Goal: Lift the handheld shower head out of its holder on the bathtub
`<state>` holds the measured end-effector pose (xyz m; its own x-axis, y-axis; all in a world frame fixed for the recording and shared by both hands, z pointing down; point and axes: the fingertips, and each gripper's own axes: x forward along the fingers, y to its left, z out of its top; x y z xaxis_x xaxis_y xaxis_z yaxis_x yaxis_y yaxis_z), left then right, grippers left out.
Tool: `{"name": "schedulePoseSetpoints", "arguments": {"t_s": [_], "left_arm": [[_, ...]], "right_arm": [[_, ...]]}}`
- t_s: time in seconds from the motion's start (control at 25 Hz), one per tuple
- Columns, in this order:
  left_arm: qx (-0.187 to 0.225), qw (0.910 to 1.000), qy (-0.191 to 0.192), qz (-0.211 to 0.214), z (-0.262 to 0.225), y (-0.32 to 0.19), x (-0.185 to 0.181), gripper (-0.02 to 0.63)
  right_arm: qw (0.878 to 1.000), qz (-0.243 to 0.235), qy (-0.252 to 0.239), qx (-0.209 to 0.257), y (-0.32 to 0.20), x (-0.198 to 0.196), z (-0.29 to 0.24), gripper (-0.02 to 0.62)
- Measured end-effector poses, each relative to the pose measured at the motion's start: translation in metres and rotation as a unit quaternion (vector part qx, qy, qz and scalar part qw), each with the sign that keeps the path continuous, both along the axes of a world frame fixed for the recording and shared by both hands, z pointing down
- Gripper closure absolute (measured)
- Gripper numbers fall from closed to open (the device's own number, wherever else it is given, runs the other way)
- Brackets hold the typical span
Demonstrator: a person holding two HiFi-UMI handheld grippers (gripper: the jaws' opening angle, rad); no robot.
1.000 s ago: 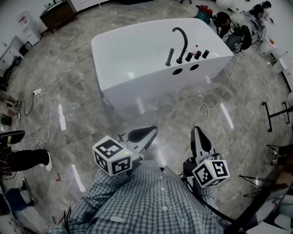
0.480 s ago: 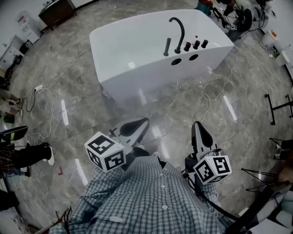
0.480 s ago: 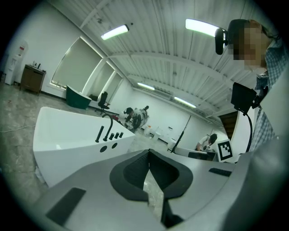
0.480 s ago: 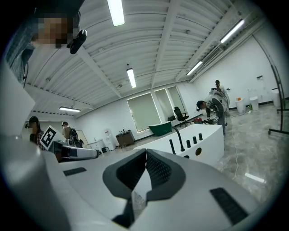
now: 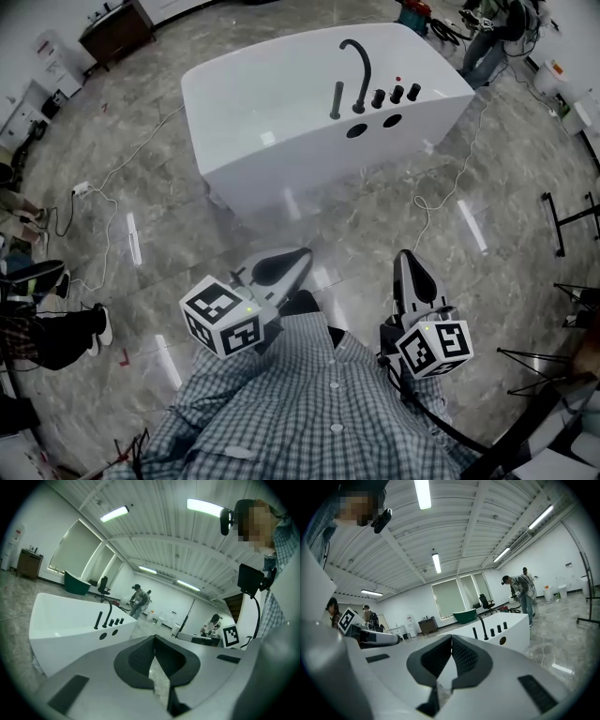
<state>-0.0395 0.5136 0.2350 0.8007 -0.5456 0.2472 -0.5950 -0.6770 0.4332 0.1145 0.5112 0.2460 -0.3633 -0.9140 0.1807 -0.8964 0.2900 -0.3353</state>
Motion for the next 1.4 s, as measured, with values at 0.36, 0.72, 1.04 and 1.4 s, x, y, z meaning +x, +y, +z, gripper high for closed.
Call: {"name": "schedulePoseSetpoints", "arguments": {"t_s": [0.36,0.72,1.04,1.4], "left_arm": [[0.001,0.9999,0.009,0.011,0.003,-0.049,0.002,0.597],[-0.004,0.9997,0.015,0.019,0.001,-0.135,-0.008,0.597],[-0.007,0.9990,0.016,0.040,0.005,-0.217,-0.017,0.597],[-0.011,0.9982,0.033,0.050,0.011,-0.271,-0.044,0.597]], "right_arm": [[1.000,0.001,0.020,-0.002,-0.044,-0.004,0.002,0.578],[1.000,-0.003,0.029,0.003,-0.130,-0.021,-0.007,0.578],[0.999,0.027,0.037,0.009,-0.211,-0.025,-0.013,0.578],[0.997,0.044,0.057,0.009,-0.262,-0.046,-0.014,0.578]]}}
